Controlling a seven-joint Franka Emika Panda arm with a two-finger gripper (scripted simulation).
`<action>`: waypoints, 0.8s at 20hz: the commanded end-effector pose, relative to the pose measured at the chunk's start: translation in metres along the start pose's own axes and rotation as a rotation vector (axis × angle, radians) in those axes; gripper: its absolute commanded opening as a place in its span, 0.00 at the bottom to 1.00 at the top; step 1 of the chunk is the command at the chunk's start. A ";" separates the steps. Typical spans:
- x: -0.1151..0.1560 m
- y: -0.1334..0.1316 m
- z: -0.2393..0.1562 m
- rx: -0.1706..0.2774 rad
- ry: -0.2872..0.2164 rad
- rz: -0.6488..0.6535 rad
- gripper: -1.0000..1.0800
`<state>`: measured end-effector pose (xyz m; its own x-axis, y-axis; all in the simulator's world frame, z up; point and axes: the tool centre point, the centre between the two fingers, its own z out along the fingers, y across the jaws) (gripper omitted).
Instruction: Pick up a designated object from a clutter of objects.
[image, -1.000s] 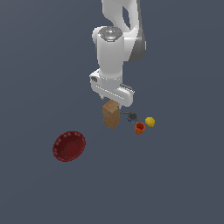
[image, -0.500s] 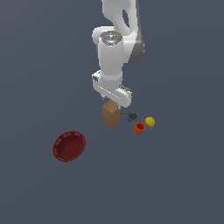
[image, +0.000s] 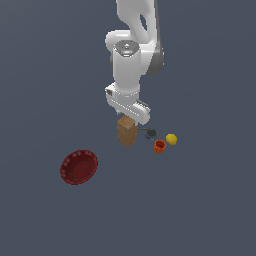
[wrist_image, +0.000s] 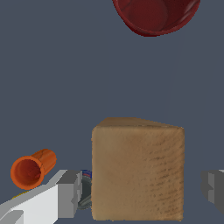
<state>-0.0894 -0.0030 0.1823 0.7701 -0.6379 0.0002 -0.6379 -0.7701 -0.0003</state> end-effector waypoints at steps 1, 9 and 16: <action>-0.001 0.000 0.009 0.000 0.000 0.001 0.96; -0.001 0.001 0.037 0.000 0.000 0.003 0.96; -0.001 0.001 0.039 0.000 0.000 0.003 0.00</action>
<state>-0.0899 -0.0023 0.1441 0.7687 -0.6396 0.0011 -0.6396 -0.7687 -0.0012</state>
